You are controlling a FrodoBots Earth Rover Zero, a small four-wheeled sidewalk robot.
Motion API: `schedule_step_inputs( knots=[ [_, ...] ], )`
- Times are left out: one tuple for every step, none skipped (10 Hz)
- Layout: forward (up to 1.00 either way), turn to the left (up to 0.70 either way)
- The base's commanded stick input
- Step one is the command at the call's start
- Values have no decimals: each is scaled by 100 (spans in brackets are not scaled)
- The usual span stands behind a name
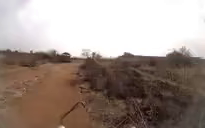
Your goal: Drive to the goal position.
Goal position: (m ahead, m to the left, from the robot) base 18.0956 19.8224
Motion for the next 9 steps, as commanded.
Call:
schedule_step_inputs(
  knots=[
    [50,0],
    [50,0],
    [50,23],
    [50,50],
    [50,50],
    [50,50],
    [50,49],
    [50,0],
    [50,0]
  ],
)
